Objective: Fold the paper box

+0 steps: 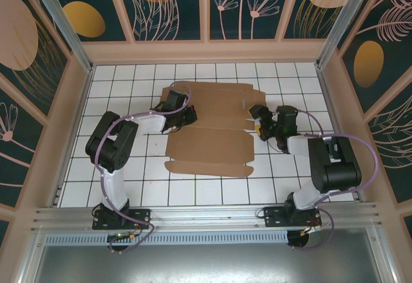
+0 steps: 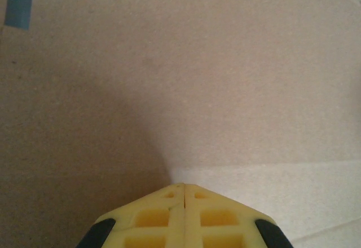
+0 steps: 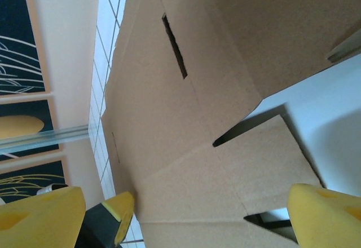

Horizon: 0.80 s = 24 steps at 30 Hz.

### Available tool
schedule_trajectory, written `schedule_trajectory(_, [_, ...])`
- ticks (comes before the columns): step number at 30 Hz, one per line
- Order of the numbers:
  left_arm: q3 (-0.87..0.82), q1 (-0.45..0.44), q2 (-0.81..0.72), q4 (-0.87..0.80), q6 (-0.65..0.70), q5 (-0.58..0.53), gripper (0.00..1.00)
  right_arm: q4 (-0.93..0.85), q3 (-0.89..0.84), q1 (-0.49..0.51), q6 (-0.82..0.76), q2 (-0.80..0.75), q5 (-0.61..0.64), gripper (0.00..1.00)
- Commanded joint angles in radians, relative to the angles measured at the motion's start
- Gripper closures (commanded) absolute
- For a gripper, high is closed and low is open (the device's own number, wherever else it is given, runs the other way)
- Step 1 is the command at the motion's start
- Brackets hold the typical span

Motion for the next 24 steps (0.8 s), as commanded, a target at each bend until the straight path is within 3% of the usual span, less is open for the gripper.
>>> schedule_trajectory(1, [-0.005,0.006,0.038,-0.002,0.023,0.013,1.00,0.141,-0.010,-0.011,0.061,0.056,0.009,0.09])
schedule_trajectory(16, [0.011,0.006,0.089,-0.049,0.104,-0.010,1.00,0.363,0.049,-0.050,0.144,0.235,0.022,0.14])
schedule_trajectory(24, [0.018,0.007,0.086,-0.058,0.124,-0.023,1.00,0.468,-0.017,-0.054,0.161,0.221,0.132,0.12])
